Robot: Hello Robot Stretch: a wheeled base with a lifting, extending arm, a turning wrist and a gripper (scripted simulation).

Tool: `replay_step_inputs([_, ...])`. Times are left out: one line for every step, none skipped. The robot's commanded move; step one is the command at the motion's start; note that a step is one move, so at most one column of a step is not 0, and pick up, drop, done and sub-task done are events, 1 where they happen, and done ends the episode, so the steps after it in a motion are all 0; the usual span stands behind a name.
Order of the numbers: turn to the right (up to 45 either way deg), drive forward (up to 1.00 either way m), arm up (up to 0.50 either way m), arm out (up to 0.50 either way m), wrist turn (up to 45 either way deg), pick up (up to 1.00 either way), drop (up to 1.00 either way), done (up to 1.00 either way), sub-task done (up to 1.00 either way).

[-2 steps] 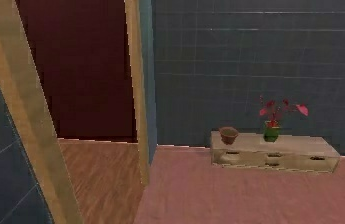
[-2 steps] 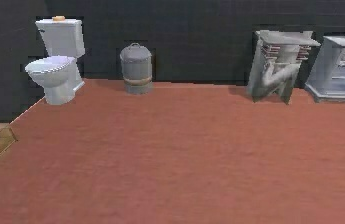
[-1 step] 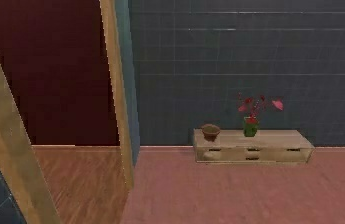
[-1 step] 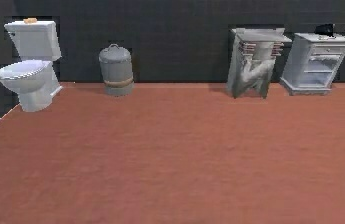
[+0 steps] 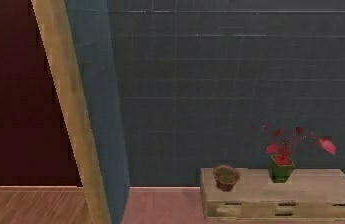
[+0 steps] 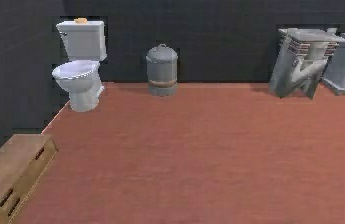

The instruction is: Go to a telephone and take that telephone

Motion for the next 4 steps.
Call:
replay_step_inputs([-18.0,0.00,0.00,0.00,0.0,0.00,0.00,0.00,0.00])
replay_step_inputs([0.0,0.40,0.00,0.00,0.0,0.00,0.00,0.00,0.00])
replay_step_inputs([-45.0,0.00,0.00,0.00,0.0,0.00,0.00,0.00,0.00])
replay_step_inputs([-21.0,0.00,0.00,0.00,0.0,0.00,0.00,0.00,0.00])
